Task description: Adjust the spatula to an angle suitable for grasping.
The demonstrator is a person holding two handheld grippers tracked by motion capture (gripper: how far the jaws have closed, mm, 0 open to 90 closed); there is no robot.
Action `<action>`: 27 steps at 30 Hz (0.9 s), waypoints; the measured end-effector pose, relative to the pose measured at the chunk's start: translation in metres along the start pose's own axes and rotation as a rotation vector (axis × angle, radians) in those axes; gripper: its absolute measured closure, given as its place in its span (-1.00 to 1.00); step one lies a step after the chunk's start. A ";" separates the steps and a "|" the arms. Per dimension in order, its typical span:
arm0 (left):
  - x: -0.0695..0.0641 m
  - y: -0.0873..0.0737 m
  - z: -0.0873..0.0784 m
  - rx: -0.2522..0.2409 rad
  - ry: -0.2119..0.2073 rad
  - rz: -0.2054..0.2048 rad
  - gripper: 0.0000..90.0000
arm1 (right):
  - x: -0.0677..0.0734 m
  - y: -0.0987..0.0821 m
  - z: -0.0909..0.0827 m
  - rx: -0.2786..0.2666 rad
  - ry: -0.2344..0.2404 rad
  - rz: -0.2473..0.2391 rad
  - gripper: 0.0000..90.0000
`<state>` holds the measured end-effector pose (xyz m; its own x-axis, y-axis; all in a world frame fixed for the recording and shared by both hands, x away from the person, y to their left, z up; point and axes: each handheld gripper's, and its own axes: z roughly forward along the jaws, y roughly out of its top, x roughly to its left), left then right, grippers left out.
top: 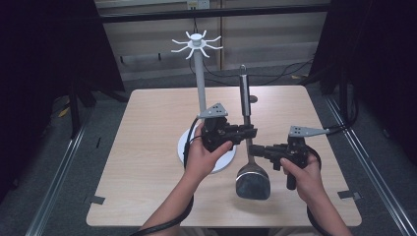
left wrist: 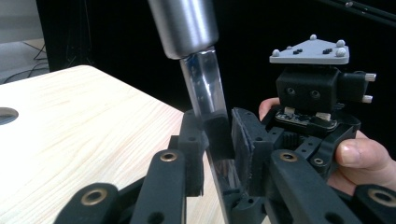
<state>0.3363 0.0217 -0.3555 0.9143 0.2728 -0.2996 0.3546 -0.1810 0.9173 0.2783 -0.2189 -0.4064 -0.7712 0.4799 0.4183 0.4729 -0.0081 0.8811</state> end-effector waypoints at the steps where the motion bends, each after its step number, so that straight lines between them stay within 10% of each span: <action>1: 0.000 0.000 0.000 0.000 0.000 0.000 0.69 | 0.001 0.001 0.002 0.004 -0.005 -0.010 0.96; 27: 0.001 0.014 -0.039 0.012 0.024 0.025 0.95 | 0.013 0.034 0.028 0.000 0.024 -0.069 1.00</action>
<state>0.3349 0.0562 -0.3325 0.9177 0.2911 -0.2704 0.3347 -0.1996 0.9209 0.2962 -0.1883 -0.3773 -0.8118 0.4586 0.3616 0.4183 0.0247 0.9080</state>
